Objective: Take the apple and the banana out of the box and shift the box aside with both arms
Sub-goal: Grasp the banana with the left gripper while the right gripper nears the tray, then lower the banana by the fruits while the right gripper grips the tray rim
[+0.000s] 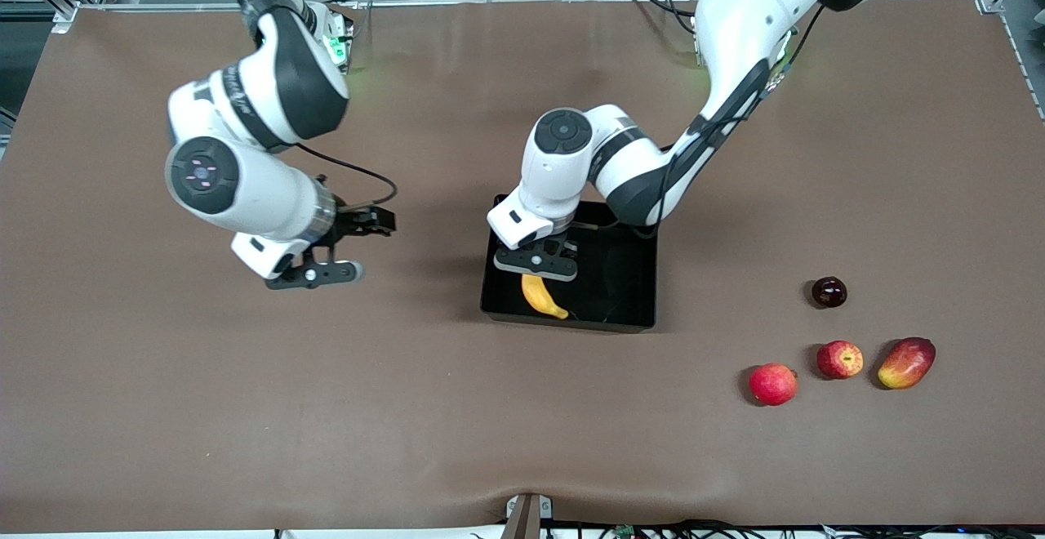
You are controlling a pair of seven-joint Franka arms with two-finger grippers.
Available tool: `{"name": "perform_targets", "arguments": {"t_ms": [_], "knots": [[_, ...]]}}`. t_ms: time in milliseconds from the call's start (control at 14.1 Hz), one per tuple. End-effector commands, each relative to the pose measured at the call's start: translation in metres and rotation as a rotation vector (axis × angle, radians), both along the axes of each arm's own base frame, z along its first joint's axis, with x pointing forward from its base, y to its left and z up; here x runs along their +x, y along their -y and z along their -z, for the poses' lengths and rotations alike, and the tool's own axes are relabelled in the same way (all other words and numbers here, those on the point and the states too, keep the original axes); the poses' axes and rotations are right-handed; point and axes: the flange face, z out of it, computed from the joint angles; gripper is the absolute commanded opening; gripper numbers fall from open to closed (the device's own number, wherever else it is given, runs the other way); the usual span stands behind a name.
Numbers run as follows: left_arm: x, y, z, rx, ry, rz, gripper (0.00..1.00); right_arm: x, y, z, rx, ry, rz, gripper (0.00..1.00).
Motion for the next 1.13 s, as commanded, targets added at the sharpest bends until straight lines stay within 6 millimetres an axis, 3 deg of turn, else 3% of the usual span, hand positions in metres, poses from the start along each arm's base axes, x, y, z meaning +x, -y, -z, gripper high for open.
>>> {"name": "perform_targets", "arguments": {"t_ms": [0, 142, 283, 425, 638, 850, 992, 1062], "knots": [[0.022, -0.047, -0.043, 0.013, -0.024, 0.017, 0.00, 0.010, -0.009, 0.011, 0.003, -0.015, 0.034, 1.00], [0.046, -0.098, -0.064, 0.018, -0.078, 0.034, 0.00, 0.009, -0.022, 0.029, -0.008, -0.035, 0.021, 1.00], [0.061, -0.156, -0.072, 0.071, -0.154, 0.062, 0.00, 0.018, -0.034, 0.061, -0.008, -0.028, 0.066, 1.00], [0.071, -0.218, -0.069, 0.099, -0.241, 0.096, 0.00, 0.017, -0.062, 0.085, 0.034, -0.009, 0.110, 1.00], [0.074, -0.298, -0.043, 0.153, -0.294, 0.165, 0.00, 0.001, -0.117, 0.115, 0.052, 0.007, 0.193, 1.00], [0.074, -0.345, -0.011, 0.283, -0.298, 0.204, 0.00, -0.016, -0.162, 0.153, 0.064, 0.047, 0.225, 1.00], [0.076, -0.361, 0.010, 0.262, -0.309, 0.196, 0.00, -0.032, -0.182, 0.170, 0.035, 0.025, 0.273, 1.00], [0.075, -0.361, 0.014, 0.259, -0.310, 0.200, 0.00, -0.035, -0.183, 0.176, 0.016, 0.026, 0.262, 0.93]]}}
